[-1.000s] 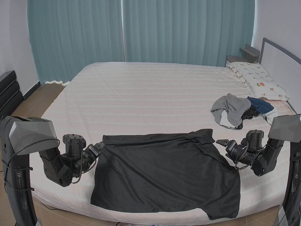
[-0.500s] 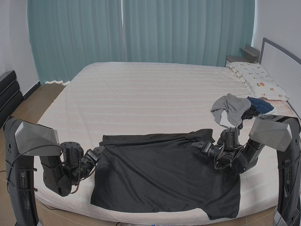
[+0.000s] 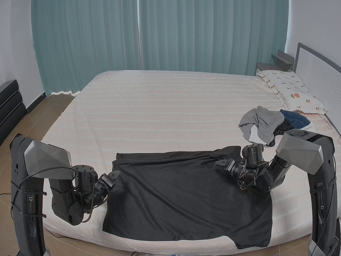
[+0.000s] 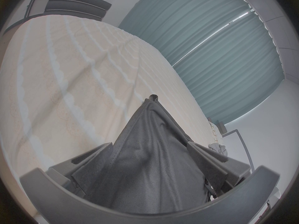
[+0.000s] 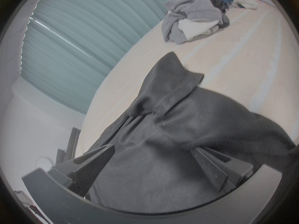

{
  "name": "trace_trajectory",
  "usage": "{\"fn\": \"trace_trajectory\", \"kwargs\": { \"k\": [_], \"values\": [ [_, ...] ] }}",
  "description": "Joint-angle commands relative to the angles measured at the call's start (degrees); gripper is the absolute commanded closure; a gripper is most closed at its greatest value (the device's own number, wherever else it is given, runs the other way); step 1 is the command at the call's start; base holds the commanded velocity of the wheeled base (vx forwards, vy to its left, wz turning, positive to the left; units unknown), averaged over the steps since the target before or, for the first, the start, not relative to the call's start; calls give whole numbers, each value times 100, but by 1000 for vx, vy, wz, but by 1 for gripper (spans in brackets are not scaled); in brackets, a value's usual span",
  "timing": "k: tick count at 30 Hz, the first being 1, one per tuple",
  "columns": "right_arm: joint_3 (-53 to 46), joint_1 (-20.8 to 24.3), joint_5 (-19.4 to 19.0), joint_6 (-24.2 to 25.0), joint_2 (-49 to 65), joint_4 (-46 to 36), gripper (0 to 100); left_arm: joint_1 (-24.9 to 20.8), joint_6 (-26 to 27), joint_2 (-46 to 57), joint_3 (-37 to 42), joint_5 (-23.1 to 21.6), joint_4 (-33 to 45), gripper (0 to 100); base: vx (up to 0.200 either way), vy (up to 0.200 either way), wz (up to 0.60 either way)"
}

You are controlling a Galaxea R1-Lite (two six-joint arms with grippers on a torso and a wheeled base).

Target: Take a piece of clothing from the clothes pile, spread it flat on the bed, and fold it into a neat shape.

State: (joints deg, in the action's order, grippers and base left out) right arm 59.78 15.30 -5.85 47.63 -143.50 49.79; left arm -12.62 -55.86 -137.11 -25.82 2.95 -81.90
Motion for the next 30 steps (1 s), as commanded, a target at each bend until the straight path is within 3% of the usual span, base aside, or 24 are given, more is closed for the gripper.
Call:
{"fn": "trace_trajectory", "kwargs": {
  "k": [1, 10, 19, 30],
  "values": [
    [288, -36, 357, 18, -249, 31, 0, -4, 5, -53, 7, 4, -2, 0, 0, 0, 0],
    [411, -308, 1007, -8, -442, 769, 0, -4, 101, -70, 16, 4, -2, 0, 0, 0, 0],
    [631, -1117, 989, 10, -399, 778, 0, -4, 128, -97, 24, 13, -11, 0, 0, 0, 0],
    [526, -1460, 735, 54, -372, 1200, 0, -4, 128, -97, 24, 13, -11, 0, 0, 0, 0]
  ]
}}
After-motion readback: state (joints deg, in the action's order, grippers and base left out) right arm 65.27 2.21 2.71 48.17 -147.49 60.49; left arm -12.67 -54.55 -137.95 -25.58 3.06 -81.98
